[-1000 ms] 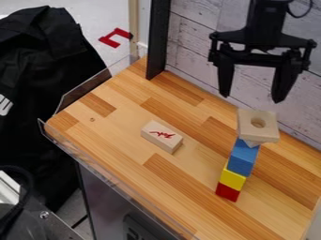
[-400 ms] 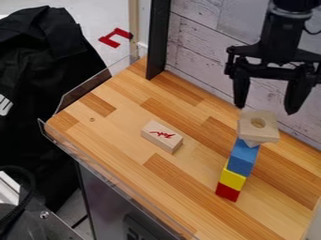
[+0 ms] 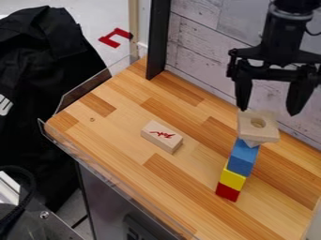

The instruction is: Move the block with a hole from the tower to the left beside the rectangular block with a red mark

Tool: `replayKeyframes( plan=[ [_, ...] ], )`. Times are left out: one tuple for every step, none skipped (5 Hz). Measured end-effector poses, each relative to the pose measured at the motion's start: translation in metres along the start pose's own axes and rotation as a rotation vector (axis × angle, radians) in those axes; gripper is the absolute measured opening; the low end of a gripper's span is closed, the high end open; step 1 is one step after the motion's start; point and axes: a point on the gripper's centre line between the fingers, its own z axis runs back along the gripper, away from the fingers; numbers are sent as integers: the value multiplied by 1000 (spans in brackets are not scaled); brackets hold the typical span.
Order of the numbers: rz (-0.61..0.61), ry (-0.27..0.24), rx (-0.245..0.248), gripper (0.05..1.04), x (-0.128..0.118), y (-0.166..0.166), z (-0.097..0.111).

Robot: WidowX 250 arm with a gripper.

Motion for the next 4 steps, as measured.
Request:
replayKeyframes(
  plan=[
    [2,7,10,1000,0,1,-3],
    [2,37,47,1000,0,4,-13],
    [5,39,50,1000,0,4,-14],
    [5,36,44,1000,1,3,-14]
  ],
)
